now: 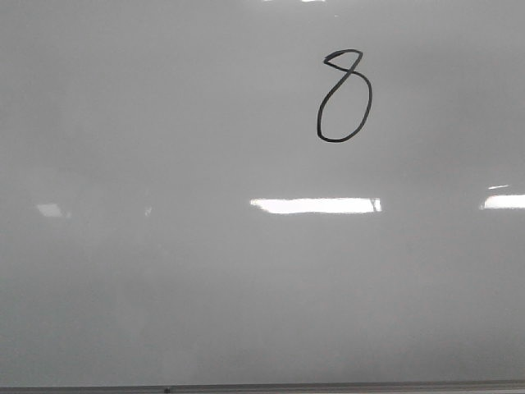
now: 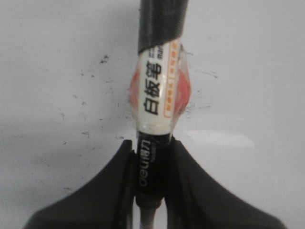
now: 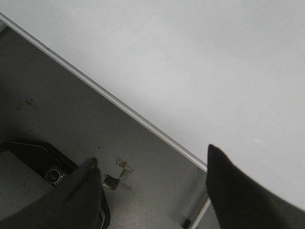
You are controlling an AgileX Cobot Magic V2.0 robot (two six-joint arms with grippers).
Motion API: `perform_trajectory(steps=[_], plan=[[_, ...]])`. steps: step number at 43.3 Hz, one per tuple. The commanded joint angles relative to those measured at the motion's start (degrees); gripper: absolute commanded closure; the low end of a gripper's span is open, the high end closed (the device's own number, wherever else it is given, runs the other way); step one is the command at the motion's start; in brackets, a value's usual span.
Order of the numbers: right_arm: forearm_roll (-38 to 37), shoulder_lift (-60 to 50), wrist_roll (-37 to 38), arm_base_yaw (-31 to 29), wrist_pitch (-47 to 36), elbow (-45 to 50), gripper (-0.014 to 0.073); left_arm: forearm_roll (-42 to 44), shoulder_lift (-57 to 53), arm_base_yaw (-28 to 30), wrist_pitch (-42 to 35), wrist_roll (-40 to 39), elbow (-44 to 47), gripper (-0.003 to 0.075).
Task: Write number 8 on whiteboard
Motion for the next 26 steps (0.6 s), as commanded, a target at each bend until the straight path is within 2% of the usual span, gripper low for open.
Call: perform_trajectory(steps=[1, 8, 18, 20, 26], plan=[[-0.2, -0.3, 0.2, -0.4, -2.6, -1.7, 0.0095, -0.7, 1.5, 0.0, -8.8, 0.0, -1.5, 0.0711], [-0.2, -0.3, 0.2, -0.4, -2.6, -1.7, 0.0095, -0.7, 6.3, 0.0, -10.4, 0.0, -3.6, 0.0710], [-0.2, -0.3, 0.2, -0.4, -2.6, -1.1, 0.0095, -0.6, 11.5, 0.0, -6.1, 0.0, -7.8, 0.0702], [-0.2, -0.3, 0.2, -0.4, -2.6, -0.7, 0.0095, -0.5, 12.4, 0.0, -5.7, 0.0, -8.2, 0.0684], [-0.2, -0.3, 0.2, -0.4, -2.6, 0.2, 0.0095, -0.5, 13.5, 0.0, -3.5, 0.0, -9.5, 0.0541]])
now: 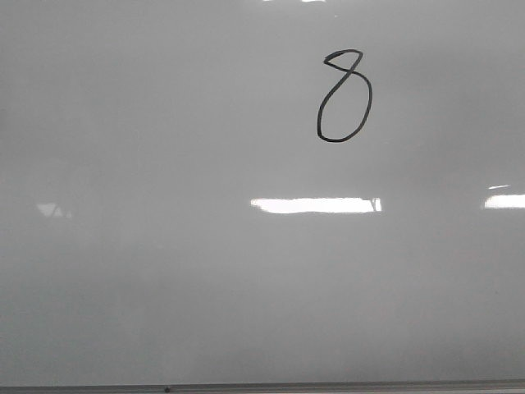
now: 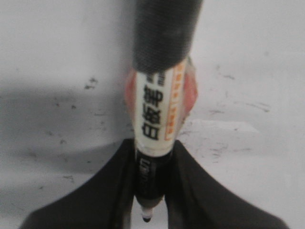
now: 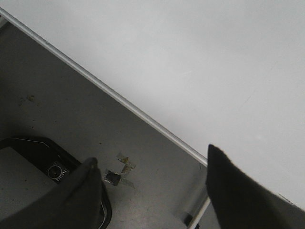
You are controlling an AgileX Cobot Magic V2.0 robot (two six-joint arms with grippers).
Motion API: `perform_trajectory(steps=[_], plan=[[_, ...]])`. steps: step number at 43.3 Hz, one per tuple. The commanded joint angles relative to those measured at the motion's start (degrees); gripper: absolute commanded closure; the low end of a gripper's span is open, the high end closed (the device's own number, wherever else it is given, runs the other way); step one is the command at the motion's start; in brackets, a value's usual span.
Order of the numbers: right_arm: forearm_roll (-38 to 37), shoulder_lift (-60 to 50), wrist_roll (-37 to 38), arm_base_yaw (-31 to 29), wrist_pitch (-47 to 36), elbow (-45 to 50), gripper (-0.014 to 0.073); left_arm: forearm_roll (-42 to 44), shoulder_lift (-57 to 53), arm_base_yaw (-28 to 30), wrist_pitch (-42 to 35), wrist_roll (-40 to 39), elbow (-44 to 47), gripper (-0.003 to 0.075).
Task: Write number 8 on whiteboard
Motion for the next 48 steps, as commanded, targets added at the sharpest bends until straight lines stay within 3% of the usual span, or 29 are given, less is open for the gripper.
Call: perform_trajectory(steps=[1, 8, 18, 28, 36, 43, 48], plan=[[-0.2, -0.3, 0.2, -0.4, -2.7, -1.0, 0.0095, -0.4, -0.6, 0.0, -2.2, 0.0, -2.4, 0.0509], [-0.2, -0.3, 0.2, -0.4, -3.2, -1.0, 0.0095, -0.4, -0.6, 0.0, -1.8, 0.0, -2.9, 0.0399], [-0.2, -2.4, 2.6, -0.4, -3.1, -1.1, 0.0095, 1.8, -5.1, 0.0, 3.0, 0.0, -2.9, 0.0396], [-0.2, -7.4, 5.6, -0.4, -3.0, -1.1, 0.0095, 2.2, -16.7, -1.1, 9.3, 0.2, -2.9, 0.0398], [-0.2, -9.4, 5.6, -0.4, -2.9, -1.1, 0.0095, 2.2, -25.8, -9.6, 14.0, 3.9, -2.9, 0.0398], [-0.2, -9.4, 6.4, -0.4, -3.2, -0.9, 0.0095, 2.2, -33.1, -18.0, 24.1, 3.9, -2.9, 0.0398], [-0.8, -9.4, 10.9, -0.4, -3.3, -0.9, 0.0095, 4.8, -38.2, -19.7, 30.5, -2.4, -2.9, 0.0398]])
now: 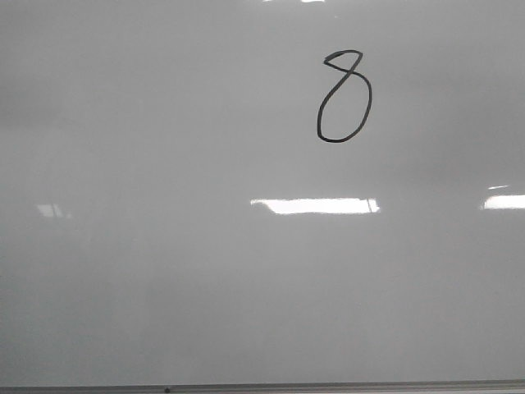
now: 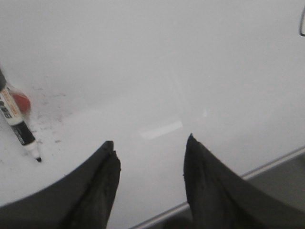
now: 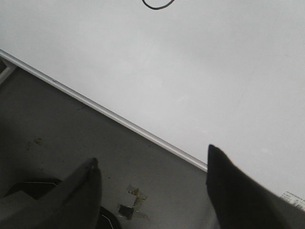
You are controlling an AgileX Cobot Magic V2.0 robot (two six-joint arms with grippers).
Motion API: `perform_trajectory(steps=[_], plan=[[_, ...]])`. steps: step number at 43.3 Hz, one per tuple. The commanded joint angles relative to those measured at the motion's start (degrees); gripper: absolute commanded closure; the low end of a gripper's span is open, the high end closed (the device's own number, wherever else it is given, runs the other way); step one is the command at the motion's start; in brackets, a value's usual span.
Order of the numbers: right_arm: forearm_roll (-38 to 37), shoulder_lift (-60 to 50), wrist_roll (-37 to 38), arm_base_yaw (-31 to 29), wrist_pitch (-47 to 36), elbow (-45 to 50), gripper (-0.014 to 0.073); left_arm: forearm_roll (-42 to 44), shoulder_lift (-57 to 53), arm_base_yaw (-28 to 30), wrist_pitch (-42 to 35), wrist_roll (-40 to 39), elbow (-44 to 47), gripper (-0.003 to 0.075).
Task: Write number 8 on whiteboard
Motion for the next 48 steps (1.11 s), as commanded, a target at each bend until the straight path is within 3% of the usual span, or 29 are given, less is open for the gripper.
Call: perform_trajectory(steps=[1, 5, 18, 25, 42, 48], plan=[[-1.0, 0.1, 3.4, -0.4, -3.4, -1.2, 0.0095, 3.1, -4.5, -1.0, 3.2, -6.3, -1.8, 0.0398], [-1.2, 0.1, 4.0, -0.4, -3.5, -1.2, 0.0095, 6.7, -8.2, -0.9, 7.0, -10.3, -1.8, 0.0398], [-1.2, 0.1, 4.1, -0.4, -3.7, -1.2, 0.0095, 5.2, -10.9, -0.9, 7.1, -10.3, -1.8, 0.0400], [-1.2, 0.1, 4.4, -0.4, -3.8, -1.2, 0.0107, 5.2, -10.7, -0.9, 7.1, -10.3, -1.8, 0.0454], [-1.2, 0.1, 4.7, -0.4, -3.6, -1.2, 0.0519, 5.1, -10.7, -0.9, 7.1, -10.3, -1.8, 0.0694], [-1.2, 0.1, 4.7, -0.4, -3.5, -1.2, 0.0640, 5.1, -10.7, -0.9, 7.1, -10.3, -1.8, 0.0741]])
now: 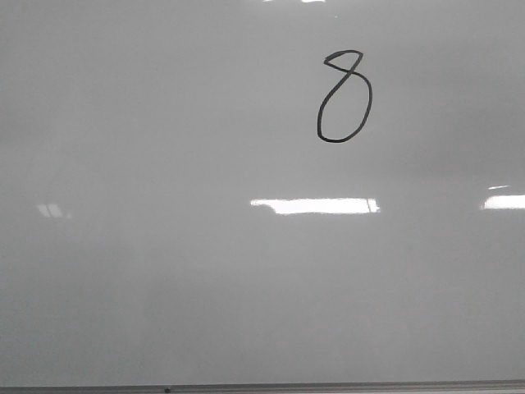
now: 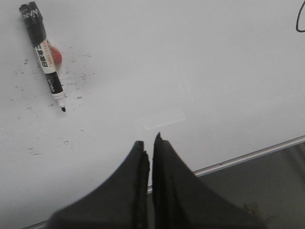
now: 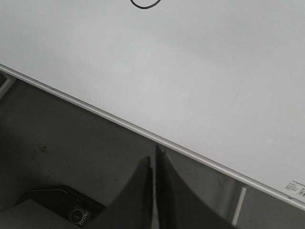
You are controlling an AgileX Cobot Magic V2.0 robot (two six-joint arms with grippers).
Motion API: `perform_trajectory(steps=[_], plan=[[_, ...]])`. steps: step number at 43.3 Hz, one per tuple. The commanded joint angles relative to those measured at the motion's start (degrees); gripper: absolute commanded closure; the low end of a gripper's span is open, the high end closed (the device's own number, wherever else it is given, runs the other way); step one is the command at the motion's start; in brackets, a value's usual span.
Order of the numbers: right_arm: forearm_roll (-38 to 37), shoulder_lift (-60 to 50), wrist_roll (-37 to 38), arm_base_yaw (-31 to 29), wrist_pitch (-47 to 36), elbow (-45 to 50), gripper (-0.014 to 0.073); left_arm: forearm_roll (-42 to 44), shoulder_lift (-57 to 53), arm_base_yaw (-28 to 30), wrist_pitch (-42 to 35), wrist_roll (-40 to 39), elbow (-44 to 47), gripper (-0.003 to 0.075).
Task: Write number 8 on whiteboard
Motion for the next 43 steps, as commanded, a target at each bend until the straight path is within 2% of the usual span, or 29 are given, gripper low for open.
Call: perform_trajectory(steps=[1, 4, 40, 43], plan=[[-0.1, 0.2, 0.1, -0.4, -3.5, -1.3, 0.0656, -0.5, 0.1, -0.4, -3.4, -0.6, -1.8, 0.0741], [-0.1, 0.2, 0.1, -0.4, -3.5, -1.3, 0.0704, -0.5, 0.1, -0.4, -3.4, -0.6, -1.8, 0.0741], [-0.1, 0.2, 0.1, -0.4, -2.8, -1.3, 0.0701, -0.2, -0.8, 0.0, -3.7, -0.3, -1.5, 0.0741], [-0.1, 0.2, 0.1, -0.4, -2.8, -1.3, 0.0701, 2.0, -2.8, 1.7, -6.8, 2.4, -0.4, 0.0741]])
